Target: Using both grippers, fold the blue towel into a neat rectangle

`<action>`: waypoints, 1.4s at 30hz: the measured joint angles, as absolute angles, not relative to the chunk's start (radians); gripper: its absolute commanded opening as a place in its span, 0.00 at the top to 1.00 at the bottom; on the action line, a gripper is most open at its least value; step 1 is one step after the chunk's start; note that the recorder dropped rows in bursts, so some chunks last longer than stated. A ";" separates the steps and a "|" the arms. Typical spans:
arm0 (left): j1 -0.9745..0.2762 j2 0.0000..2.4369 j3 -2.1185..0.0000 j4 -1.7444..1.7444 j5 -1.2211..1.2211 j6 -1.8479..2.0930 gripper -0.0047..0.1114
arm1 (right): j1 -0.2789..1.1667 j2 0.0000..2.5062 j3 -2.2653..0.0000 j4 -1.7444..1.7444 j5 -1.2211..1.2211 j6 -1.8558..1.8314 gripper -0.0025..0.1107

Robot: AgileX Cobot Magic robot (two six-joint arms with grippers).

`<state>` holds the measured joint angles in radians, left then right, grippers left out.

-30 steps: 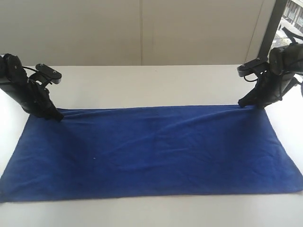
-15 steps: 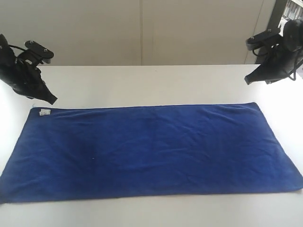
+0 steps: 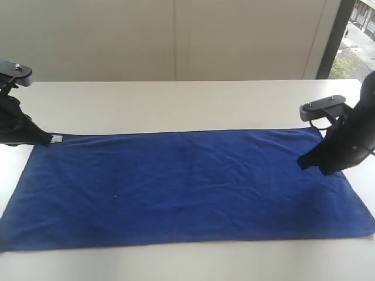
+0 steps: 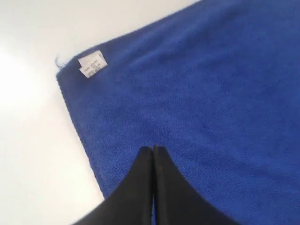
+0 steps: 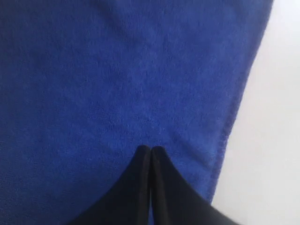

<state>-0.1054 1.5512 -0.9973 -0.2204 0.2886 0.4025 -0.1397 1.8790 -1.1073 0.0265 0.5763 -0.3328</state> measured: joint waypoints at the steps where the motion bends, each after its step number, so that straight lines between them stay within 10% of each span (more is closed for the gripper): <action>1: -0.105 1.521 -0.974 -0.229 0.267 0.402 0.96 | -0.140 1.879 -1.082 0.026 0.557 -0.328 0.98; 42: -0.105 1.427 -0.917 -0.246 0.210 0.398 0.96 | -0.233 1.904 -1.037 -0.276 0.565 -0.085 0.98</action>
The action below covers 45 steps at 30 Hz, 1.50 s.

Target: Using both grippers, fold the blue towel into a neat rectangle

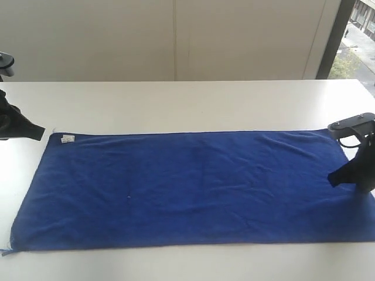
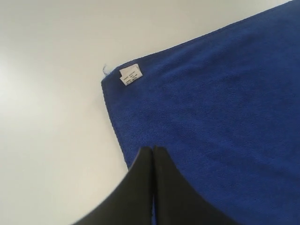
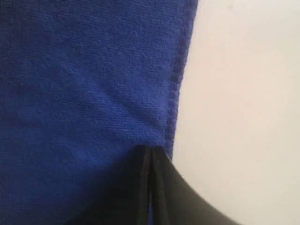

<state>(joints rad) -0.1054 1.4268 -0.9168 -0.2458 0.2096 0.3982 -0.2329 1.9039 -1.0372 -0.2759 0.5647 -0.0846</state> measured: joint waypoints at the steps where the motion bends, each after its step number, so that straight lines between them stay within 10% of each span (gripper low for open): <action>1: -0.105 1.427 -0.917 -0.246 0.210 0.396 0.96 | -0.238 1.904 -1.037 -0.276 0.565 -0.087 0.98; 45: -0.105 1.427 -0.917 -0.246 0.200 0.396 0.96 | -0.236 1.945 -1.086 -0.155 0.485 -0.122 0.98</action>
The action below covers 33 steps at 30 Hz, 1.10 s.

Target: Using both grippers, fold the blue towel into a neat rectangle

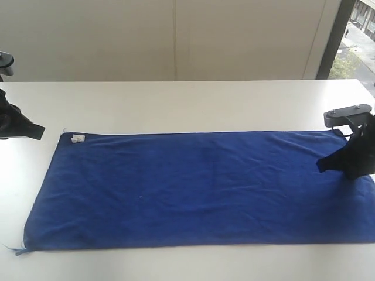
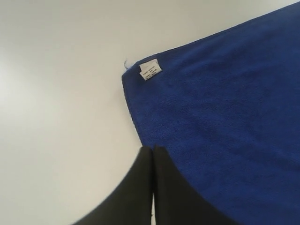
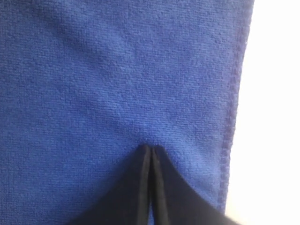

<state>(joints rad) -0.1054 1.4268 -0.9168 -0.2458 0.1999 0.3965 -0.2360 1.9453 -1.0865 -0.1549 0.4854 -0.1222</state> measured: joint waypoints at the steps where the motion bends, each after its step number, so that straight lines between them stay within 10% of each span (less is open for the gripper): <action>1: -0.105 1.427 -0.917 -0.246 0.200 0.396 0.96 | -0.240 1.945 -1.086 -0.157 0.487 -0.122 0.98; 19: -0.105 1.427 -0.917 -0.246 0.204 0.396 0.96 | -0.279 1.855 -1.085 -0.174 0.494 -0.122 0.97; 28: -0.105 1.427 -0.917 -0.269 0.204 0.396 0.96 | -0.347 1.784 -1.085 -0.130 0.550 -0.122 0.59; 33: -0.105 1.427 -0.917 -0.269 0.202 0.396 0.96 | -0.366 1.862 -1.085 -0.108 0.538 -0.169 0.56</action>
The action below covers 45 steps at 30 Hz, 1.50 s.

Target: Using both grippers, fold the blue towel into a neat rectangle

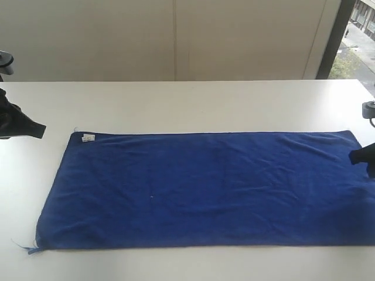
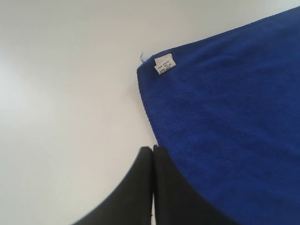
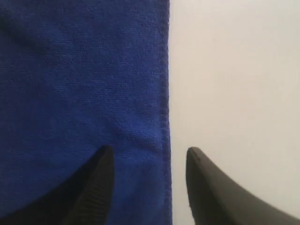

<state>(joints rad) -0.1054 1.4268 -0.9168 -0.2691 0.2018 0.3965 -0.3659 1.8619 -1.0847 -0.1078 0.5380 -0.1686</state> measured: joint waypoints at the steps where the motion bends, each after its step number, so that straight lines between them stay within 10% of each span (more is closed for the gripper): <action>1: -0.105 1.427 -0.917 -0.269 0.202 0.396 0.96 | -0.366 1.872 -1.085 -0.103 0.531 -0.181 0.56; 15: -0.105 1.427 -0.917 -0.271 0.202 0.396 0.96 | -0.413 2.014 -1.217 0.076 0.560 -0.359 0.60; 28: -0.105 1.427 -0.917 -0.271 0.202 0.396 0.96 | -0.417 2.033 -1.234 0.155 0.608 -0.384 0.98; 45: -0.105 1.427 -0.917 -0.271 0.202 0.396 0.96 | -0.306 1.950 -1.227 0.127 0.656 -0.384 0.98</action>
